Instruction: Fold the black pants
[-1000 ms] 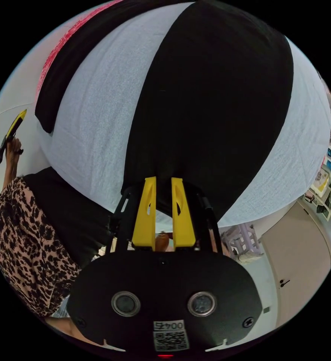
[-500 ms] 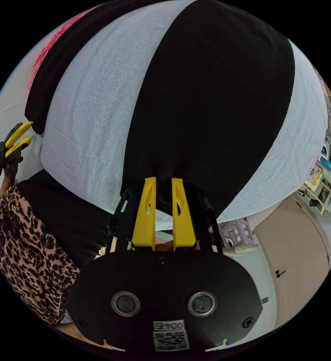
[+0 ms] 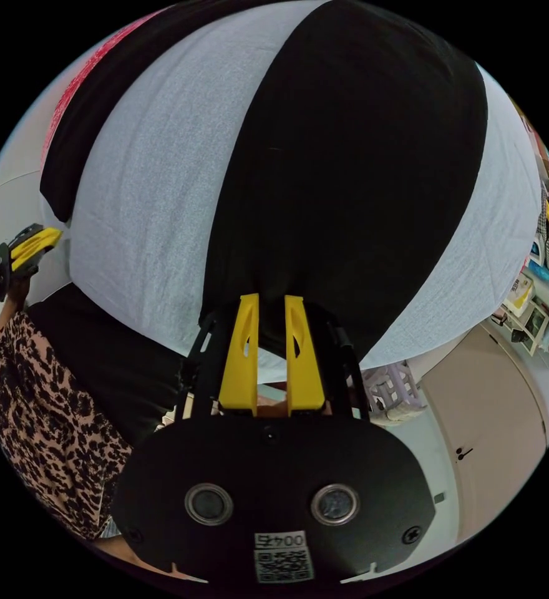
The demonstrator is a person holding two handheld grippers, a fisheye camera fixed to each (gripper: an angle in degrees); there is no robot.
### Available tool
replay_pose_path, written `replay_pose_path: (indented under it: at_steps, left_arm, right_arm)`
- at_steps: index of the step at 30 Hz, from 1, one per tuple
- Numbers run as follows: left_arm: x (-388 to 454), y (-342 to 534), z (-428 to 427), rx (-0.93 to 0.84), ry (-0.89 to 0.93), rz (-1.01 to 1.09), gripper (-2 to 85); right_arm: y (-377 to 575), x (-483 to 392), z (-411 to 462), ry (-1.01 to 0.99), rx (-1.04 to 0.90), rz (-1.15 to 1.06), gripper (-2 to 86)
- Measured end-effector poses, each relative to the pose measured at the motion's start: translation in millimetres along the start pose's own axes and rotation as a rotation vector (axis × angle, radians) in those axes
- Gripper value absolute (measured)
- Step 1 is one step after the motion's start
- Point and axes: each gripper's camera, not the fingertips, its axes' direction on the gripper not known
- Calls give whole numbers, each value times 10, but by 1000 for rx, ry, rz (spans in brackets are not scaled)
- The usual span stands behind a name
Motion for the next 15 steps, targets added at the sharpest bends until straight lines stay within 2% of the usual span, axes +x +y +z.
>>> replay_pose_path:
  at_steps: [3,5,9,15]
  left_arm:
    - [-96,57,-350,170,-66,-87,37]
    - [-206,62,-406,200,-79,-117,79]
    - [-328,27,-201,113,-27,-108,122]
    - [-242,-39,27,66,-66,-90,96]
  right_arm:
    - [7,-2,17,-3,7,-4,75]
    - [10,18,30,-22,10,-5,74]
    - [-5,39,51,-47,-4,0,73]
    - [-11,-47,94,-13,-17,-10,74]
